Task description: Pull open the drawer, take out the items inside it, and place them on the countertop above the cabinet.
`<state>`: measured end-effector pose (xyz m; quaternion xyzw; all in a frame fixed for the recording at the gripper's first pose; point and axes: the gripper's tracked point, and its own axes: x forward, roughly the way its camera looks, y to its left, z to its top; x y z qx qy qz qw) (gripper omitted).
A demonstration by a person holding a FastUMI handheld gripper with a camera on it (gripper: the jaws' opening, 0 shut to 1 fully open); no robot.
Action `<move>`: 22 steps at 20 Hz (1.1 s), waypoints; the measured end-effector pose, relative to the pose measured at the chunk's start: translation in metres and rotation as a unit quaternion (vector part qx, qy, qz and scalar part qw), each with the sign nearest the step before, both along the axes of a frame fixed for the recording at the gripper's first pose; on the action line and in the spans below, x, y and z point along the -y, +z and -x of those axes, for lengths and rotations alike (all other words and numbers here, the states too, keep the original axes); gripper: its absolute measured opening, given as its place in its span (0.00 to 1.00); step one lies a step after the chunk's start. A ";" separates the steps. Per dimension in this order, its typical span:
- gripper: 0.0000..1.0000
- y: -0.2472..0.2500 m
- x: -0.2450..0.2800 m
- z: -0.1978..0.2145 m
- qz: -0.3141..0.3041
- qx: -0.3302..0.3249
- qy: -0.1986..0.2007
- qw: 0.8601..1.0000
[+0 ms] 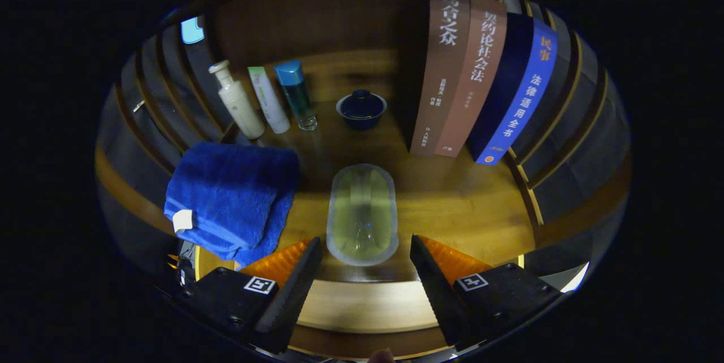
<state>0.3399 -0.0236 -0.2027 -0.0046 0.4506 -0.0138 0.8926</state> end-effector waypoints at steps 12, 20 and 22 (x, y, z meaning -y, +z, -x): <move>1.00 0.067 -0.023 0.158 0.039 0.181 0.027 0.982; 0.99 0.003 -0.047 0.241 0.016 0.282 0.026 0.959; 0.99 -0.018 -0.050 0.252 0.006 0.297 0.023 0.955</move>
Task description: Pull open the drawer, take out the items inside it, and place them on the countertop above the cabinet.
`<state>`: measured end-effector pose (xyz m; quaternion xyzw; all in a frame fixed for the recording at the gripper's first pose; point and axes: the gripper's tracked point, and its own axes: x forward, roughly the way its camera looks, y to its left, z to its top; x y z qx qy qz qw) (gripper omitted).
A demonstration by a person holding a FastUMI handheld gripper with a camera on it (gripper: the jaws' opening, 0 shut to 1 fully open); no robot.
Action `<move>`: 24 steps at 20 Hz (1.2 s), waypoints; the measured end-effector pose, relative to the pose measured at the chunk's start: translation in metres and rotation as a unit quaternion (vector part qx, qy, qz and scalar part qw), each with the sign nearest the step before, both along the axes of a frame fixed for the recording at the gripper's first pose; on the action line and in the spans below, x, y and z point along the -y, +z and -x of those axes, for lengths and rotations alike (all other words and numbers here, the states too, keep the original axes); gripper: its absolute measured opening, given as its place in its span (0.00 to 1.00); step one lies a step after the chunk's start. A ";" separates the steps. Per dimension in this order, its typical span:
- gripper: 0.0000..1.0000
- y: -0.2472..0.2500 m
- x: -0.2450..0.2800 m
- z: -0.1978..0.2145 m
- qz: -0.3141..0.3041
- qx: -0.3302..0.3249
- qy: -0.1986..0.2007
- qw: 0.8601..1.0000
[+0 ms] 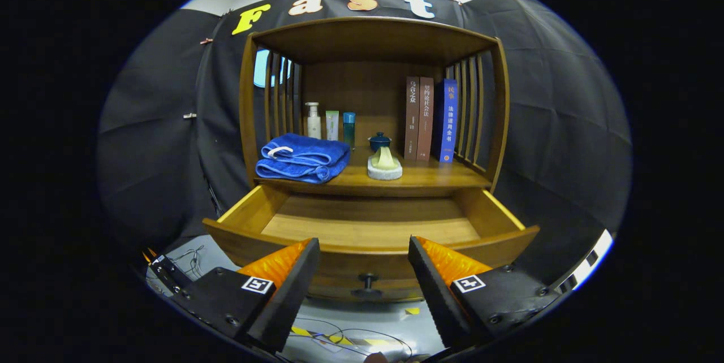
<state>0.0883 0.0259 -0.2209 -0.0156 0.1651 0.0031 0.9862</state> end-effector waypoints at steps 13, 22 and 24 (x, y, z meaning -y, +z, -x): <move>0.99 -0.083 0.025 -0.030 0.000 0.007 -0.024 1.000; 1.00 -0.089 0.029 -0.057 0.004 0.007 -0.024 1.000; 1.00 -0.088 0.029 -0.073 0.001 0.008 -0.024 1.000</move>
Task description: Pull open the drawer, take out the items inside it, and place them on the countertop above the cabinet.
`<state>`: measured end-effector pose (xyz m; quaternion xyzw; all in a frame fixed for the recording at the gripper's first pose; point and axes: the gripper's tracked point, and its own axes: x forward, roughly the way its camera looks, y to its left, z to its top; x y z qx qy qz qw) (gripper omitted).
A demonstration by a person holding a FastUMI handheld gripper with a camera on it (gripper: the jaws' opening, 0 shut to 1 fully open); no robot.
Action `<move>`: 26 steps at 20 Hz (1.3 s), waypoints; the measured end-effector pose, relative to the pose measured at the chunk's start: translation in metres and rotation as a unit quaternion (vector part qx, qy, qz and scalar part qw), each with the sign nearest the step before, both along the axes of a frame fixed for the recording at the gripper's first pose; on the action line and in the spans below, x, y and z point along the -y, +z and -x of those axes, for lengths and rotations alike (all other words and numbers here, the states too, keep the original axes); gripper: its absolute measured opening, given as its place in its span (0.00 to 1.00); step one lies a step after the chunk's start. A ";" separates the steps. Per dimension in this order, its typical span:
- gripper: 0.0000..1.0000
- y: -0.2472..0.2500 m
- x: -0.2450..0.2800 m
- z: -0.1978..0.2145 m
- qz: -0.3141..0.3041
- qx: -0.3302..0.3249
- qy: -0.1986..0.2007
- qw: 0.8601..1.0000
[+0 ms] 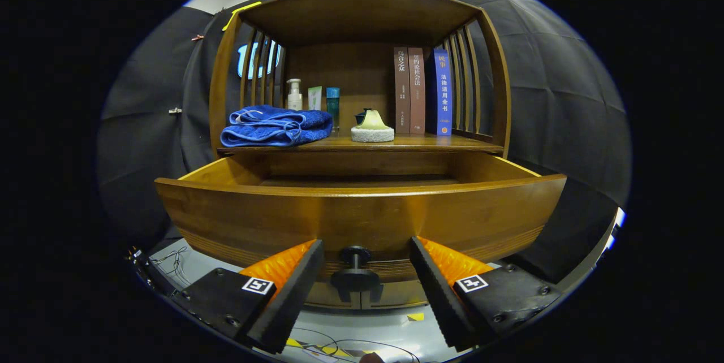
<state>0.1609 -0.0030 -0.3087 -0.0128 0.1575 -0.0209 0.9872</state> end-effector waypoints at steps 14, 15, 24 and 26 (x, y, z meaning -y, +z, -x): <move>1.00 -0.013 0.001 -0.099 0.004 0.006 -0.003 1.000; 1.00 -0.014 0.002 -0.104 0.003 0.006 -0.003 1.000; 0.99 -0.020 0.003 -0.124 0.008 0.012 -0.006 1.000; 0.99 -0.019 0.004 -0.124 0.010 0.012 -0.006 1.000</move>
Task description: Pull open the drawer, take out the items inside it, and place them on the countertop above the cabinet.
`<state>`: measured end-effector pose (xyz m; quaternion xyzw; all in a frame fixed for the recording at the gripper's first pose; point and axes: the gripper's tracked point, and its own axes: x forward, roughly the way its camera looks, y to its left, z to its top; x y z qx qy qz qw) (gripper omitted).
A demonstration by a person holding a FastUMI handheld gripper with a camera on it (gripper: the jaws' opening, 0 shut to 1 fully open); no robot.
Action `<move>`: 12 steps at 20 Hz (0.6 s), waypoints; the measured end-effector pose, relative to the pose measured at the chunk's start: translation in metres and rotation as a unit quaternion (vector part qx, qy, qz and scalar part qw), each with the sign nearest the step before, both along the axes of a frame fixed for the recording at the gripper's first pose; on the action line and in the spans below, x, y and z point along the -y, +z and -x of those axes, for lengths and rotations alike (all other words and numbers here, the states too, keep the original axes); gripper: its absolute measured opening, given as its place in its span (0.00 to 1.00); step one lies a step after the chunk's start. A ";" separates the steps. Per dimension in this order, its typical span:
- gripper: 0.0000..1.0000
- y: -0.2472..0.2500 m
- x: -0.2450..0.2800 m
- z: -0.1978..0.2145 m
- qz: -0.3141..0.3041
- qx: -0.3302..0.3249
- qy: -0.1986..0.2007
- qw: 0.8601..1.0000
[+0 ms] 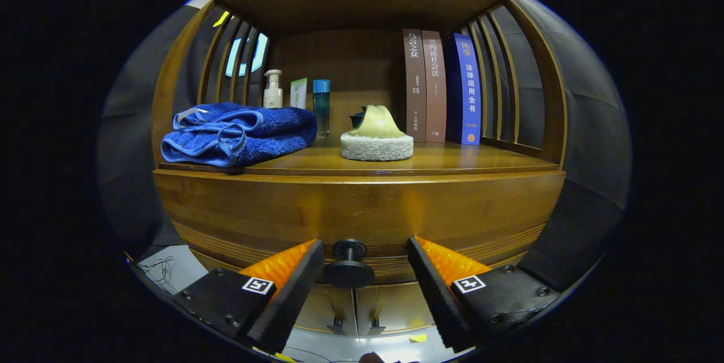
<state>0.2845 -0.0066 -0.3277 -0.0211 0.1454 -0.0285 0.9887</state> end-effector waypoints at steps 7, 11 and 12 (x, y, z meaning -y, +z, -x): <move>0.99 -0.010 -0.001 0.005 -0.006 -0.021 0.003 1.000; 1.00 0.008 0.000 0.030 0.010 -0.004 0.003 1.000; 1.00 0.018 -0.001 0.037 0.015 0.003 0.004 1.000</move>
